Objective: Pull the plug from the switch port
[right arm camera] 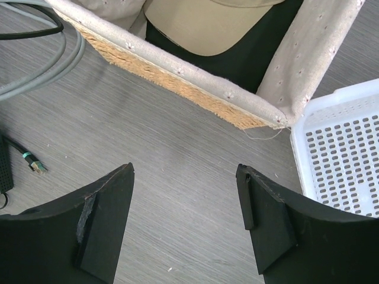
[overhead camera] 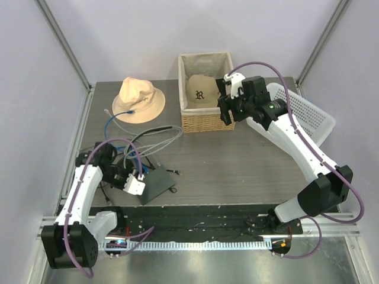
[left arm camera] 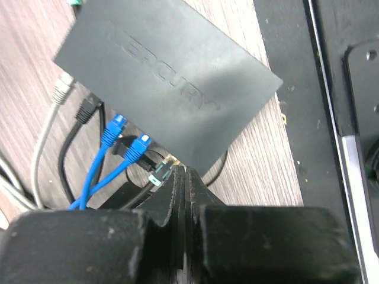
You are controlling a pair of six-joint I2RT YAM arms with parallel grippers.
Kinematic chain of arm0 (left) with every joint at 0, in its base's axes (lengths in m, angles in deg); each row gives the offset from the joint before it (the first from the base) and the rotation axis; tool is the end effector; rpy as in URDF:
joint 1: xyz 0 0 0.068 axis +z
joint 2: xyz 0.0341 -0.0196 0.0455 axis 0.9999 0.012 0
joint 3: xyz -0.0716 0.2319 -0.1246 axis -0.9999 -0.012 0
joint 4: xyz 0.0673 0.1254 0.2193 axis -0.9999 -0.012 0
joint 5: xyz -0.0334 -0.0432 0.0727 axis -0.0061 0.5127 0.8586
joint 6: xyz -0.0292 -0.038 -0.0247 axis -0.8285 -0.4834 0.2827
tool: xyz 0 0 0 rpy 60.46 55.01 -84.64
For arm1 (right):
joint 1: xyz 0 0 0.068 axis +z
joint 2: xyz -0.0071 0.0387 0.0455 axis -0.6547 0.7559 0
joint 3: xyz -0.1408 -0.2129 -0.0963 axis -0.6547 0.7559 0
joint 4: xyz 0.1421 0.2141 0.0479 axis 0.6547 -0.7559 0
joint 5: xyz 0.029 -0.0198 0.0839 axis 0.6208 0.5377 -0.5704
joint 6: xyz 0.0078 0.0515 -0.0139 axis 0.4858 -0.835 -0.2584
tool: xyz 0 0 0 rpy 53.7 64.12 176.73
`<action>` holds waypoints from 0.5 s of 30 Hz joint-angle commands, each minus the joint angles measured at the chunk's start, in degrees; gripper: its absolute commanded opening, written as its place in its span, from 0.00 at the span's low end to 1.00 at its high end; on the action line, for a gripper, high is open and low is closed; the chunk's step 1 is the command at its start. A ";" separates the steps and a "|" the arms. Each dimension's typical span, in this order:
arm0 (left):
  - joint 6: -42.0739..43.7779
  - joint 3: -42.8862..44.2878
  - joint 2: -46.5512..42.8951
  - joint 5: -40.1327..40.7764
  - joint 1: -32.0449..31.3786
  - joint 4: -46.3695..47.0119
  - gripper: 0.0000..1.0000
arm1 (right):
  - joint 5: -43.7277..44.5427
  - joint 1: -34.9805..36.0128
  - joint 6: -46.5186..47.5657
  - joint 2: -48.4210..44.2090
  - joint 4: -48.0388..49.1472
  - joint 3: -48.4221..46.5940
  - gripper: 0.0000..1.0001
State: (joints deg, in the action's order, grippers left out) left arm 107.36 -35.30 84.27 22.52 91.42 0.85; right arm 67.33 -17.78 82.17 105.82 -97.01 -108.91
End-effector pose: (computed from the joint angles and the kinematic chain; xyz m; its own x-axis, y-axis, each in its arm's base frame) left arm 0.1295 -0.0152 0.2293 0.3686 0.7814 -0.5035 0.9282 -0.2795 0.2457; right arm 0.2974 0.1299 0.3690 -0.5164 -0.3527 -0.7804 -0.5125 0.8573 -0.0483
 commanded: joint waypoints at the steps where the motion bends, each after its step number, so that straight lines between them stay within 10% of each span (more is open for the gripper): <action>1: 15.20 -0.37 1.28 3.34 -0.17 -14.02 0.00 | -0.23 -0.35 0.11 -3.21 1.89 0.95 0.77; 15: 19.01 -8.02 9.88 11.61 -6.93 -1.03 0.00 | -0.58 -0.97 1.43 -3.30 1.80 2.09 0.78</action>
State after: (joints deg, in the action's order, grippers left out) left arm 108.35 -43.28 91.18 33.12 87.86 -1.09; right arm 67.24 -18.53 82.54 104.85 -96.86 -107.49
